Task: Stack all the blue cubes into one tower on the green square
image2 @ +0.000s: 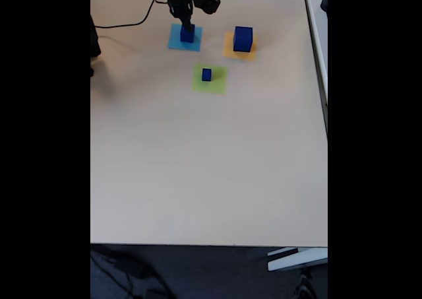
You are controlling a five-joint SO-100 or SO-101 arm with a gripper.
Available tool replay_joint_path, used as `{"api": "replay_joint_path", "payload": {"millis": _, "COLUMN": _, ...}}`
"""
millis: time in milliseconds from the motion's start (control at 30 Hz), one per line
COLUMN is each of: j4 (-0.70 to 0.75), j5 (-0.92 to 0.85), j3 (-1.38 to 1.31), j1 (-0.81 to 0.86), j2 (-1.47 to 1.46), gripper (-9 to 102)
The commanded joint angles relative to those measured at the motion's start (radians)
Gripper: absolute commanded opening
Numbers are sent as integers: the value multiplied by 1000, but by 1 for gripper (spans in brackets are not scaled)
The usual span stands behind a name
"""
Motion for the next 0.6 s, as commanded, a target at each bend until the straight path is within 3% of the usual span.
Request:
{"api": "replay_joint_path", "payload": {"millis": 0, "j4": 26, "j5": 9, "j3": -6, "j1": 8, "j2": 28, "gripper": 18}}
{"api": "replay_joint_path", "payload": {"millis": 567, "j4": 48, "j5": 5, "j3": -37, "j1": 29, "j2": 6, "gripper": 17}}
